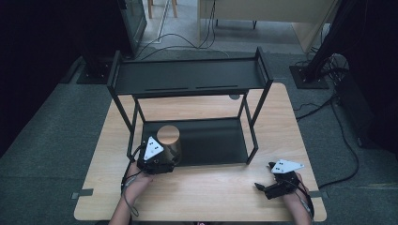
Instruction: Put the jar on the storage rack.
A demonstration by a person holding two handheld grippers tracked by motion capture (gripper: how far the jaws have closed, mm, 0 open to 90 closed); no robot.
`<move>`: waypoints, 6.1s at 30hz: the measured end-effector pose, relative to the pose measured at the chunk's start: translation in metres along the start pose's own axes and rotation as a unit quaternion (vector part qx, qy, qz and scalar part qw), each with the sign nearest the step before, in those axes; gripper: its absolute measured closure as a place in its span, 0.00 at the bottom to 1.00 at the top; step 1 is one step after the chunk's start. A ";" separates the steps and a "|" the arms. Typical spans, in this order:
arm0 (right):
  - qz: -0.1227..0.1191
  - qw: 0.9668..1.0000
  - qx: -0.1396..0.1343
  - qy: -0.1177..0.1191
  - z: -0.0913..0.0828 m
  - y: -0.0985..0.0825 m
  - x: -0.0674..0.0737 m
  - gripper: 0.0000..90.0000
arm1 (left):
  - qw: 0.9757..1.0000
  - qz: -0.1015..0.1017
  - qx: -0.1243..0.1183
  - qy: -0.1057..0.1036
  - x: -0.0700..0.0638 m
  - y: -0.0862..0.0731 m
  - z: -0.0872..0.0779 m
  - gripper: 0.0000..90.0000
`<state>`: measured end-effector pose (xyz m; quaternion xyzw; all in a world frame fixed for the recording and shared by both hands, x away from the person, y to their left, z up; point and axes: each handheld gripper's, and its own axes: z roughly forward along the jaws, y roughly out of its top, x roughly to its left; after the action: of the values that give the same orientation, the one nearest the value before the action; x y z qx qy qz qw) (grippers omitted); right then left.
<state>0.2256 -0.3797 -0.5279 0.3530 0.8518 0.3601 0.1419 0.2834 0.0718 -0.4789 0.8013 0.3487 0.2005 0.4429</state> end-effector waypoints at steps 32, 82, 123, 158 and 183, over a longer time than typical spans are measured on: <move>-0.001 1.000 0.000 0.001 0.000 0.000 0.000 0.00 | 0.999 0.023 0.029 -0.002 -0.002 -0.010 -0.012 0.24; -0.003 1.000 -0.001 0.002 0.000 0.000 0.000 0.00 | 0.987 0.096 0.059 -0.118 0.003 -0.030 -0.033 0.22; -0.004 1.000 -0.001 0.003 0.000 0.000 0.000 0.00 | 0.972 0.129 0.063 -0.188 0.006 -0.048 -0.041 0.22; -0.004 1.000 -0.001 0.003 0.000 0.000 0.000 0.00 | 0.966 0.117 0.083 -0.214 0.023 -0.061 -0.052 0.22; -0.004 1.000 -0.001 0.003 0.000 0.000 0.000 0.00 | 0.965 0.115 0.104 -0.213 0.034 -0.070 -0.059 0.22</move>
<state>0.2250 -0.3797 -0.5280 0.3482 0.8535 0.3613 0.1407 0.2430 0.1559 -0.5067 0.9019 0.1706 0.0379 0.3950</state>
